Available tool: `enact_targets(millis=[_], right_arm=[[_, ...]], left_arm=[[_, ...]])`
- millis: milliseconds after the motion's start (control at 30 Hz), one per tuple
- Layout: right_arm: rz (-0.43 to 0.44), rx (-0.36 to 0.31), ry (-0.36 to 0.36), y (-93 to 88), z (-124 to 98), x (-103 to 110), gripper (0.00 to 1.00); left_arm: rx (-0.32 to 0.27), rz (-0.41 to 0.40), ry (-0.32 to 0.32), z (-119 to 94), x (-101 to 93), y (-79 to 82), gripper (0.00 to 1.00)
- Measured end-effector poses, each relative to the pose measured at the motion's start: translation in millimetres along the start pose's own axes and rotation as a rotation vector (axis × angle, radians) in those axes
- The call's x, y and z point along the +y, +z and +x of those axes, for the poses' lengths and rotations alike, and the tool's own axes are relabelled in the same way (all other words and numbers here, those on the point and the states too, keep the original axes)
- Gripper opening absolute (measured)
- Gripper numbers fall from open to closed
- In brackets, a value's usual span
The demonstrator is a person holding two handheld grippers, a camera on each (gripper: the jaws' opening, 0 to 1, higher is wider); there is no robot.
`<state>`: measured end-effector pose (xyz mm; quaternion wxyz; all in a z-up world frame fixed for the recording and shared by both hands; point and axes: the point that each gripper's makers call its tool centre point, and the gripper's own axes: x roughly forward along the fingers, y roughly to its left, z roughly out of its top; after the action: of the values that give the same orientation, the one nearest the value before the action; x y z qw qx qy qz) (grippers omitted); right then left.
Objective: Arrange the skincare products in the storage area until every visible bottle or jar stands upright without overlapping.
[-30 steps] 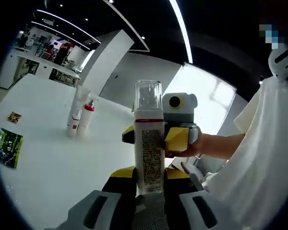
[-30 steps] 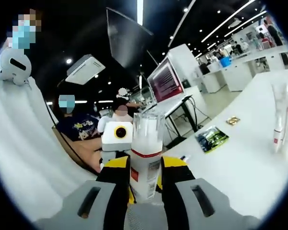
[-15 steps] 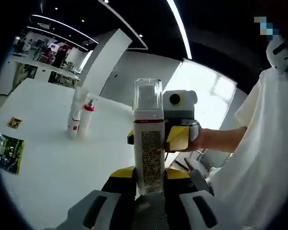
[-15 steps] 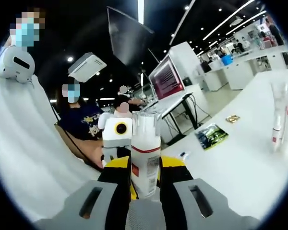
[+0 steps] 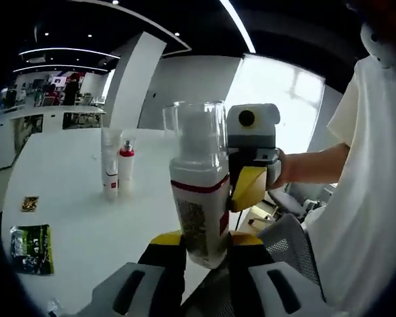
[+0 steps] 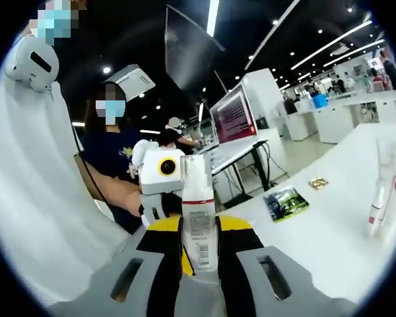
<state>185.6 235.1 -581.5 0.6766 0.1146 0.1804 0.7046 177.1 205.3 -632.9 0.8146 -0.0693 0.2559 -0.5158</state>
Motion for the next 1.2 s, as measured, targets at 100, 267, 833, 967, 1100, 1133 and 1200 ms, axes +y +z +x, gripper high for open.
enact_targets(millis=[100, 267, 833, 967, 1100, 1133, 1200], right_arm=[[-0.012, 0.040, -0.034, -5.0, 2.6, -8.3, 0.18], [-0.072, 0.094, -0.158, -9.2, 6.3, -27.9, 0.19], [-0.056, 0.031, -0.317, -8.4, 15.7, -40.5, 0.20], [-0.071, 0.025, -0.315, -6.7, 15.2, -40.4, 0.20], [-0.090, 0.008, -0.329, -2.7, 12.7, -41.9, 0.20], [-0.092, 0.005, -0.336, -2.0, 11.8, -43.2, 0.20], [-0.081, -0.013, -0.345, 1.0, 9.2, -46.4, 0.20]], left_arm=[[0.065, 0.002, 0.052, 2.2, 10.0, -6.3, 0.23], [0.090, -0.033, 0.181, 6.4, 27.4, -6.5, 0.23], [0.084, 0.088, 0.337, -1.9, 46.1, -6.2, 0.24], [0.089, 0.147, 0.346, -1.0, 45.5, -5.6, 0.25], [0.081, 0.127, 0.335, -3.4, 45.8, -6.6, 0.25], [0.094, 0.126, 0.340, -4.2, 46.8, -9.8, 0.25], [0.106, 0.132, 0.340, -5.5, 47.0, -14.8, 0.26]])
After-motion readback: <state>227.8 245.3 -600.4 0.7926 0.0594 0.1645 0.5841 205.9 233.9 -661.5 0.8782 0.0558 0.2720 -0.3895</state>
